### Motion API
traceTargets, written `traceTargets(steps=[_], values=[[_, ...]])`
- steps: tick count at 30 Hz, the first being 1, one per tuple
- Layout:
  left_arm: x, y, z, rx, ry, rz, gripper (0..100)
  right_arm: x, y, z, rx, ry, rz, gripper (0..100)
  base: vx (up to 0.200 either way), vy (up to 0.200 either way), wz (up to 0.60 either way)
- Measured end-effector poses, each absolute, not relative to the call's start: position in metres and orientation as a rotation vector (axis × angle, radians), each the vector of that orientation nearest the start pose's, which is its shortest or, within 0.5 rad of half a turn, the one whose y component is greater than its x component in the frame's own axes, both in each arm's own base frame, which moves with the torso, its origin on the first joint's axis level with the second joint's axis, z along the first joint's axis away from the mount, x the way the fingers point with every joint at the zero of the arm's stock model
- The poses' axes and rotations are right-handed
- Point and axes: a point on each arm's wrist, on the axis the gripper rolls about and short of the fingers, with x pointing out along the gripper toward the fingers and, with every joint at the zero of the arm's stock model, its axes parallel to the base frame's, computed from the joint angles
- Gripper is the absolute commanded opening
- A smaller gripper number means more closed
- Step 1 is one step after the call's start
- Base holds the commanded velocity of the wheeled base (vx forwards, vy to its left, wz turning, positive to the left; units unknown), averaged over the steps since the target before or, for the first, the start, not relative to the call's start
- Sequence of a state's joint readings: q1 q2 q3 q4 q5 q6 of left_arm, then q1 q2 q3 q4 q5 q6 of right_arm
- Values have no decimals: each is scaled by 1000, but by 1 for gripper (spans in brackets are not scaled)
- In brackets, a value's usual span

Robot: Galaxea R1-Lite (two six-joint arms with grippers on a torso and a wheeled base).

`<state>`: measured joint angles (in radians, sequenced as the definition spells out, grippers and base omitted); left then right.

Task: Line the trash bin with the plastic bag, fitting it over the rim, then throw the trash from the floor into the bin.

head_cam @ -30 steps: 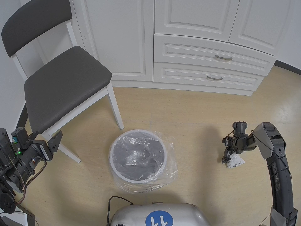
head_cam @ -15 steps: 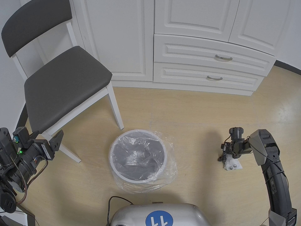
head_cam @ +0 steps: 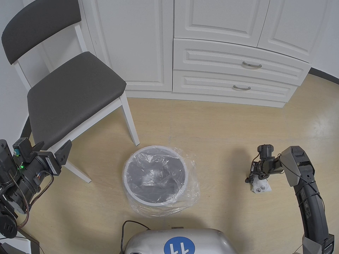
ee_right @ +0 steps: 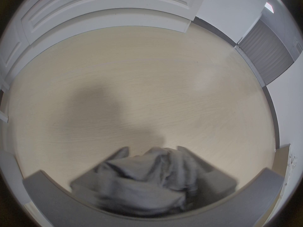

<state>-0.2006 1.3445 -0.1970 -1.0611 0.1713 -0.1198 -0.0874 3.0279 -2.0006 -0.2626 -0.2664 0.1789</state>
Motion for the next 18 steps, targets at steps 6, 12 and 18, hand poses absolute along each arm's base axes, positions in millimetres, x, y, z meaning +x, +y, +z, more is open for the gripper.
traceTargets(steps=[6,12,18], values=[[164,-30,152,-94,93,-25,100,518,-54,-151,102,807,-415,0,0,0,0],[157,-28,146,-80,112,-24,100,517,-54,-150,116,826,-424,0,0,0,0],[155,-27,145,-83,113,-25,100,523,-54,-133,127,770,-424,0,0,0,0]])
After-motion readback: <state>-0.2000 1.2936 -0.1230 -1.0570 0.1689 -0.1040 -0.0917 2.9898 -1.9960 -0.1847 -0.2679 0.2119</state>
